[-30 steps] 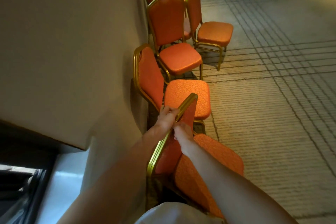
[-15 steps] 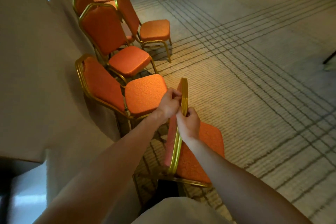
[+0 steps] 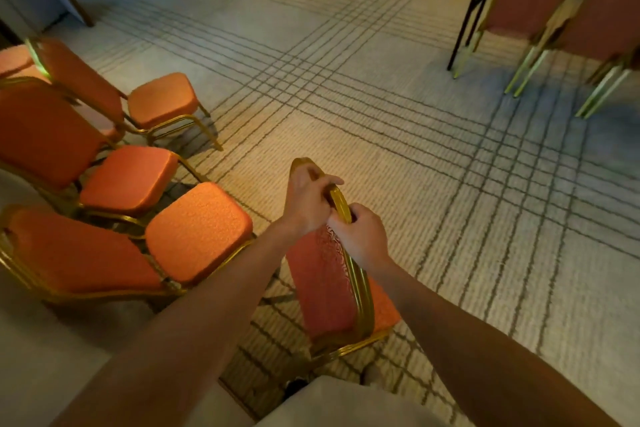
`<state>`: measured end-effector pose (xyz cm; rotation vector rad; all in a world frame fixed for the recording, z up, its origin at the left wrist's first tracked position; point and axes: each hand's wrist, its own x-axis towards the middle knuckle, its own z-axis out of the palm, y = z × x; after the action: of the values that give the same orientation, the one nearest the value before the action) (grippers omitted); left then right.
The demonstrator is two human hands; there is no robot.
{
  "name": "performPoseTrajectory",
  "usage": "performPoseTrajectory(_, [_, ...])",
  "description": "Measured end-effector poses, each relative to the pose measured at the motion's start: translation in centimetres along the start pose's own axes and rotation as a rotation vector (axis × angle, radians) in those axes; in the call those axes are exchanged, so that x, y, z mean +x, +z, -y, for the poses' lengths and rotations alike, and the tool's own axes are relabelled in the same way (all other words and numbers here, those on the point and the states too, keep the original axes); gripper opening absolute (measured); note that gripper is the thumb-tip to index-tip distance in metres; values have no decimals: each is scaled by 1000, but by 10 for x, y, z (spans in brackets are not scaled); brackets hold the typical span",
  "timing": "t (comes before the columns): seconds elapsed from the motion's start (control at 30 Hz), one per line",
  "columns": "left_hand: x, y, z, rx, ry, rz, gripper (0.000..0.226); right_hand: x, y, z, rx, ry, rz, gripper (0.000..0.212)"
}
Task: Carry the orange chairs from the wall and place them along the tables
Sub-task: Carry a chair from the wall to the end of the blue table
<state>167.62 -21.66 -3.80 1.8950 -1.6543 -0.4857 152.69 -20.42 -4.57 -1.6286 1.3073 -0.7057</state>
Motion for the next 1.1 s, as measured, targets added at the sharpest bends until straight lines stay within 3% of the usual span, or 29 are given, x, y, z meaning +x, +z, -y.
performPoseTrajectory(0.13, [19,0,1,270,183,244,37,5,-8,0,-142,-60,-82,43])
performPoseTrajectory(0.23, [32,-1,7,299,321,346,37,5,-2,-4,-380,-2,-145,44])
performPoseTrajectory(0.33, [45,-3,12,228,383,324,33,-4,8,-2,-504,106,-260,49])
performPoseTrajectory(0.43, [59,-2,14,249,446,339,25,-17,12,-3,-651,80,-393,47])
performPoseTrajectory(0.5, [67,0,11,305,482,359,20,-23,10,-5,-721,88,-390,41])
performPoseTrajectory(0.7, [89,-4,-6,583,544,444,23,-16,6,8,-762,350,-345,43])
performPoseTrajectory(1.1, [127,10,2,359,459,330,22,34,-20,18,-905,338,-339,44])
